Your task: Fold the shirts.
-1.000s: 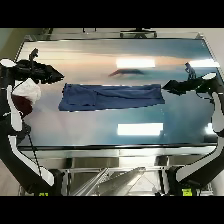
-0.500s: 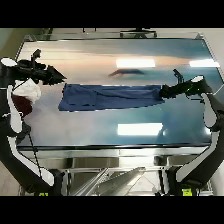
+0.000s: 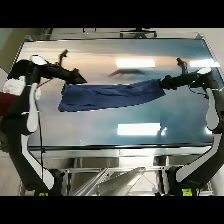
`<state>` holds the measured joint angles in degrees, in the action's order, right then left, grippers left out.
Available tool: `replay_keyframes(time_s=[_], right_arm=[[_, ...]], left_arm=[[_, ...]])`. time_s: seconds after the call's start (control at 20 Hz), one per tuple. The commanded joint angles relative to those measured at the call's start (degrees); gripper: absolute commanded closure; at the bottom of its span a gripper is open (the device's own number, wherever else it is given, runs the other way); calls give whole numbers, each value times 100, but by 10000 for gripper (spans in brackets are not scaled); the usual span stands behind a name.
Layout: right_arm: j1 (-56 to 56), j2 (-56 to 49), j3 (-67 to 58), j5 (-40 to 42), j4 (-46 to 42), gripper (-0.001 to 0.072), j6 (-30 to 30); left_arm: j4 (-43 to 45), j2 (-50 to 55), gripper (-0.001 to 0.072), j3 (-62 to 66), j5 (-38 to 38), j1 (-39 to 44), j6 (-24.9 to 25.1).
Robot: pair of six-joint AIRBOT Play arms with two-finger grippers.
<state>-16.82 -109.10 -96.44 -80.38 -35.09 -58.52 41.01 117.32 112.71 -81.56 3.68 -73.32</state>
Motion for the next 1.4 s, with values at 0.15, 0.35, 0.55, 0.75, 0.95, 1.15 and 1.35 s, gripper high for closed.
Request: replay_keyframes(time_s=[0.15,0.35,0.55,0.75,0.95,1.15,1.35], right_arm=[[122,1008,-101,-807,1423,697,-295],[623,1248,-101,-839,1572,697,-474],[1226,1246,-101,-595,2129,697,-470],[1705,1231,-101,-50,2124,697,-472],[2304,1174,-98,990,2122,696,-448],[3329,769,-101,2457,2127,696,-448],[4664,-52,-101,4221,3080,696,337]], left_arm=[[214,839,707,4,1847,1829,-535],[-33,1137,707,4,2507,2214,-800],[-68,1233,706,4,2452,2201,-837],[-874,1174,706,717,896,1821,-813],[-1954,-26,707,645,-448,789,-540],[-1980,-1458,706,125,-750,-765,-203],[-1965,-2186,706,122,-850,-1858,111]])
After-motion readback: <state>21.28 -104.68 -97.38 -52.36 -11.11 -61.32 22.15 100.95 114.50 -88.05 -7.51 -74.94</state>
